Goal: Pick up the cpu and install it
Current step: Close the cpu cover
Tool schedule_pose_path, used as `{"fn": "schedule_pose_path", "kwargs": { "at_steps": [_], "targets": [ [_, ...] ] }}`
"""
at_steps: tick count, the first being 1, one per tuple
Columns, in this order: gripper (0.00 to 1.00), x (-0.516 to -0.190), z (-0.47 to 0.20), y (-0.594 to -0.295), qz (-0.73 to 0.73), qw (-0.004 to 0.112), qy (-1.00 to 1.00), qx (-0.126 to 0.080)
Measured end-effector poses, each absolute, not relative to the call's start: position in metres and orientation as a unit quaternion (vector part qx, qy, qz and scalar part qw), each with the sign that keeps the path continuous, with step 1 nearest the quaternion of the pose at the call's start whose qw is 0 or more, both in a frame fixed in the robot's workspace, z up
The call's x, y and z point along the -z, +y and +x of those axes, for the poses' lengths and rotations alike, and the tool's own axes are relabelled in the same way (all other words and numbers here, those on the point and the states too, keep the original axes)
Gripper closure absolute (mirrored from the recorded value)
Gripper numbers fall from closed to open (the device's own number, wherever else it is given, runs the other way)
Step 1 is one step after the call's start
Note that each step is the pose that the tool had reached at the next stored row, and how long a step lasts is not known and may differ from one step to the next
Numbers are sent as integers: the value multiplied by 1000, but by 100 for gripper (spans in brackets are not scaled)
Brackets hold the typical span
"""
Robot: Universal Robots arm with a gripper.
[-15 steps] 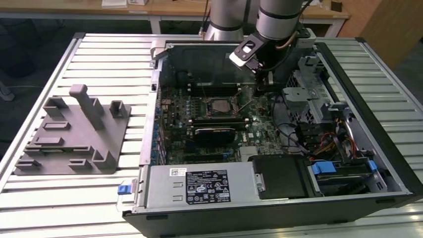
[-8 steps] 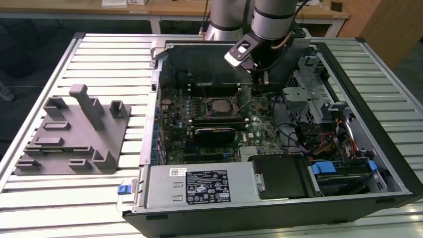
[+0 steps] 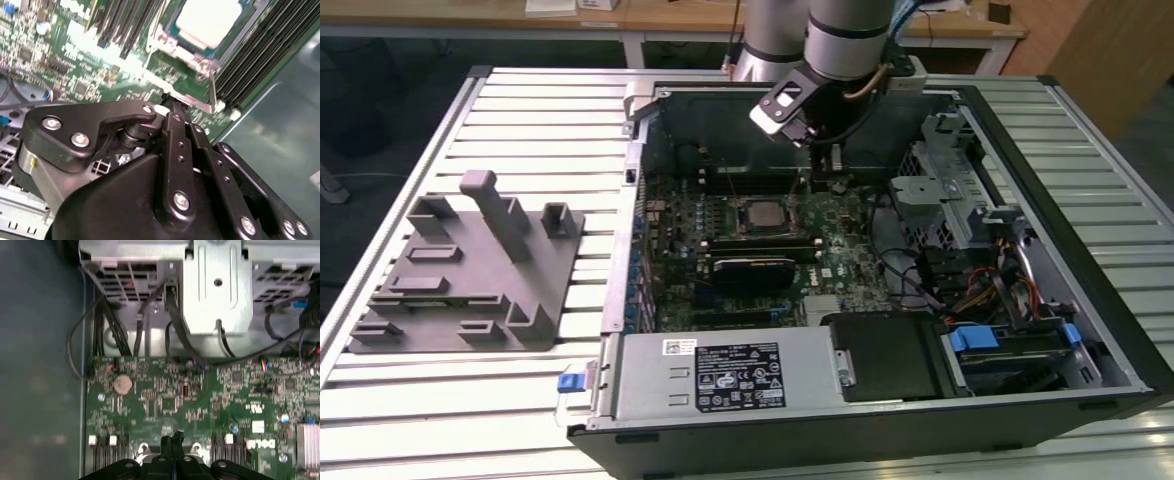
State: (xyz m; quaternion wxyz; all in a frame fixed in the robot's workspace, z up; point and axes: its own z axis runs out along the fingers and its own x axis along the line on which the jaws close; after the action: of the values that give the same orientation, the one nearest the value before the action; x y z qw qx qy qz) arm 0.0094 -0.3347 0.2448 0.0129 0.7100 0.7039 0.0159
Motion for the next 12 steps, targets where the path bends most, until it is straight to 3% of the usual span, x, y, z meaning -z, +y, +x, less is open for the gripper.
{"fn": "schedule_pose_path", "kwargs": {
  "at_steps": [12],
  "targets": [
    [89, -244, -19, -335, 710, 9, 703, -20]
  ]
}}
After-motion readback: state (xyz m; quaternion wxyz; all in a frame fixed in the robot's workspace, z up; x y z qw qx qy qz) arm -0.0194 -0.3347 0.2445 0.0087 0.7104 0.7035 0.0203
